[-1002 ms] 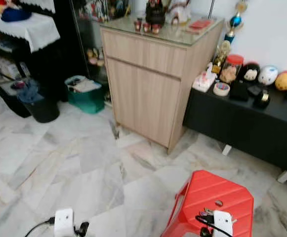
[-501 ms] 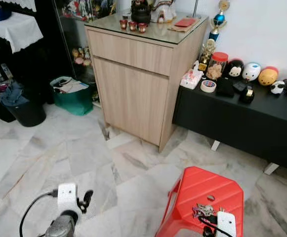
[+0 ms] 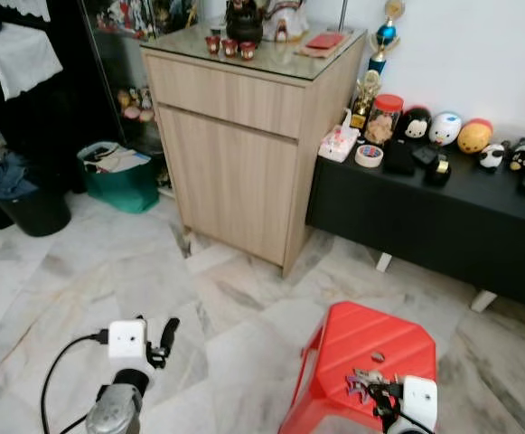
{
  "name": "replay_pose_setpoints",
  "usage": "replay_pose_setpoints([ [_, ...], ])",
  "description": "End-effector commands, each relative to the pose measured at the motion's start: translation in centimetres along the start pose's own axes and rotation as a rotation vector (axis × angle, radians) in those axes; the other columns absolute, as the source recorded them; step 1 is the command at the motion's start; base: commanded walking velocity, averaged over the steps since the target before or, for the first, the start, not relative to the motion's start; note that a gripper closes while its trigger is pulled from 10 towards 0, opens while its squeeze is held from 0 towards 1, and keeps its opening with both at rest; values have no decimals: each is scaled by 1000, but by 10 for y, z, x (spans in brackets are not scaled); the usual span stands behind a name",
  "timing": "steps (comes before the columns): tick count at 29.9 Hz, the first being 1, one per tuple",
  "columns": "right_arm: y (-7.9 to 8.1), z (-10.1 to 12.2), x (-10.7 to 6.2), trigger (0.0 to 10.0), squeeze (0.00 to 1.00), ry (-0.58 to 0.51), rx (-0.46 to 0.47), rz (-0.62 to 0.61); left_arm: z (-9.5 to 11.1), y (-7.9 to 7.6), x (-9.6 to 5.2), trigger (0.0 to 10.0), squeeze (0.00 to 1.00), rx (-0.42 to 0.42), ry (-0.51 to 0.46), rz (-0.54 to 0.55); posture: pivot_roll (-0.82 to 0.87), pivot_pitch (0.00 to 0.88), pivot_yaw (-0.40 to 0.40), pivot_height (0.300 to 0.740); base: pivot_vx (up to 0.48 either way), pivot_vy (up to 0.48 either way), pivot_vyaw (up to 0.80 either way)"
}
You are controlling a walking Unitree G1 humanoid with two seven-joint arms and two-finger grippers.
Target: Hang keys on a hook
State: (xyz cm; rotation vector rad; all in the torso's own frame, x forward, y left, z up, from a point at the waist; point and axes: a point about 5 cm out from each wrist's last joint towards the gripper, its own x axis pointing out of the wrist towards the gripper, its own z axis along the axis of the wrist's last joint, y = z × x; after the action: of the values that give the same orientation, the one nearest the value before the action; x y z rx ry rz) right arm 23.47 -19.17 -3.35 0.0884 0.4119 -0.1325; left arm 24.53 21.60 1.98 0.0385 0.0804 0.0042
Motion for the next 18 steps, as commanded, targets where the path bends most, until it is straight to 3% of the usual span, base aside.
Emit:
replay_pose_setpoints([
  [1,7,50,14,10000,0,-220,-45,28,7,-5,-1,10000,0,4,-37,-30,70,0,-50,740,0,0,0],
  [10,12,60,8,10000,0,-299,-9,50,27,-10,-7,10000,0,23,-101,-73,71,0,-48,740,0,0,0],
  [13,8,66,-2,10000,0,-327,2,31,36,-11,-12,10000,0,30,-109,-78,79,0,-52,740,0,0,0],
  [18,7,56,-6,10000,0,-293,5,2,36,-9,-7,10000,0,31,-97,-62,75,0,-49,740,0,0,0],
])
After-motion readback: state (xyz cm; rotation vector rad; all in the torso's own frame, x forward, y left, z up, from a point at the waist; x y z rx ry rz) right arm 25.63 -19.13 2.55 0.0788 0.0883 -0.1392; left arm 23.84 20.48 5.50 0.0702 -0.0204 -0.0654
